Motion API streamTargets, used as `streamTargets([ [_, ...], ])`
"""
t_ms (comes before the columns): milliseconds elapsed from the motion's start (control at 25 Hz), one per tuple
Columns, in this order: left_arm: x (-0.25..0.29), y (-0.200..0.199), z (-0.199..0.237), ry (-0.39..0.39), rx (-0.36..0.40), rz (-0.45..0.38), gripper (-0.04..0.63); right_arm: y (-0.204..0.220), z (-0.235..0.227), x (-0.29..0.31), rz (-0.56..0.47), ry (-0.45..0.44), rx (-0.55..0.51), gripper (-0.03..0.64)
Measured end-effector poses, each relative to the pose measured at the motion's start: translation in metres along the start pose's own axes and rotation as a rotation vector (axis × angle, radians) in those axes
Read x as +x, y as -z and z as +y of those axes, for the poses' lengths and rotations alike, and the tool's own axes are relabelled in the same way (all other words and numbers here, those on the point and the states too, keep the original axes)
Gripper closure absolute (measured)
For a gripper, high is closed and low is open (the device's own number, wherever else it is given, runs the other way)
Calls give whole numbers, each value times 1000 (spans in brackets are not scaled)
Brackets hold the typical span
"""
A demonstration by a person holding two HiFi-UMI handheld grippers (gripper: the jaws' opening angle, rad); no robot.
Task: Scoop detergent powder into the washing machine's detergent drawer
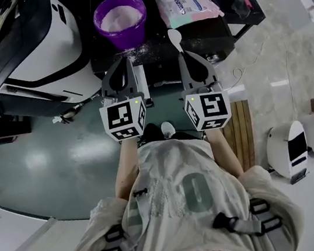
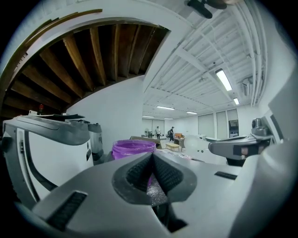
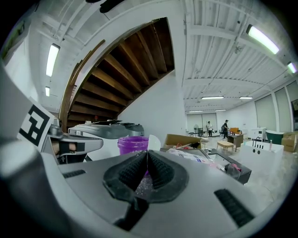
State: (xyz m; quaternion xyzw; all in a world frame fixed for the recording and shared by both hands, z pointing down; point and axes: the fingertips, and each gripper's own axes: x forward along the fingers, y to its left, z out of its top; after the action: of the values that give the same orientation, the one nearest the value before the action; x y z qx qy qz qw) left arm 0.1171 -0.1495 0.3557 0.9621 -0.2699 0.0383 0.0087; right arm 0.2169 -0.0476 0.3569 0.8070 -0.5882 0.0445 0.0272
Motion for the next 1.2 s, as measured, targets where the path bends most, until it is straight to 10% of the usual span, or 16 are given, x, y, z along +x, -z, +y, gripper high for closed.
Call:
streamTargets([
  [1200,68,-30,114,-82,-15,-52,575,-24,-1,102,-1,51,7,606],
])
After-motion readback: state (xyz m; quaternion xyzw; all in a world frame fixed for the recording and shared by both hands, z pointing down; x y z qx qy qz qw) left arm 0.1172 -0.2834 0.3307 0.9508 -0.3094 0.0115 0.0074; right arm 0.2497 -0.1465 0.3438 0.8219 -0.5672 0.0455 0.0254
